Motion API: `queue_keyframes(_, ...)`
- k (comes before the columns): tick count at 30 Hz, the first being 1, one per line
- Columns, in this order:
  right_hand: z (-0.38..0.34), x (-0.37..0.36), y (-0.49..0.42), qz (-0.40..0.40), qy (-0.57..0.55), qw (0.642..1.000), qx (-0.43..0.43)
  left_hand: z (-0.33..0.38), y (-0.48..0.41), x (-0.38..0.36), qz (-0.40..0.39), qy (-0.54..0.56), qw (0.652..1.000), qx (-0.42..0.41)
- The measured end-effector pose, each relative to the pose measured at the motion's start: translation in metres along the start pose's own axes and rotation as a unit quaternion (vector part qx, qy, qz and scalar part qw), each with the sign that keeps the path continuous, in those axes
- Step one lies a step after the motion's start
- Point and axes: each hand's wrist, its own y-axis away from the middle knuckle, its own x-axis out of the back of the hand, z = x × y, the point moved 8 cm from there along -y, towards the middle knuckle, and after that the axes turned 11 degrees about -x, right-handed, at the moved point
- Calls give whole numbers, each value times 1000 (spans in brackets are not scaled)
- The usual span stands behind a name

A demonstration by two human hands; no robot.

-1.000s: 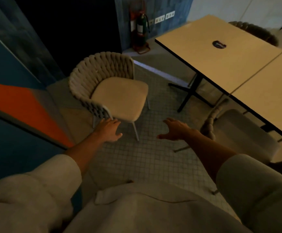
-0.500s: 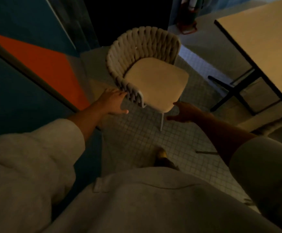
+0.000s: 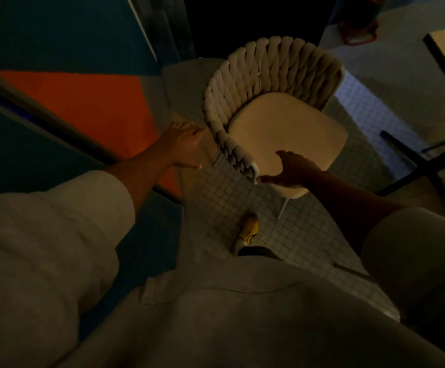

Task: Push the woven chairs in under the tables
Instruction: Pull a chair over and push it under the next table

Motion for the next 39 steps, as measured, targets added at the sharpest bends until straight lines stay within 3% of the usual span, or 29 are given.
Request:
queue_keyframes(18, -14, 34, -101, -78, -32, 996, -22, -78, -164, 58, -37, -96, 991, -80)
queue_keyframes(39, -118, 20, -195, -85, -127, 984, -94, -197, -332, 77, -33, -18, 987, -155)
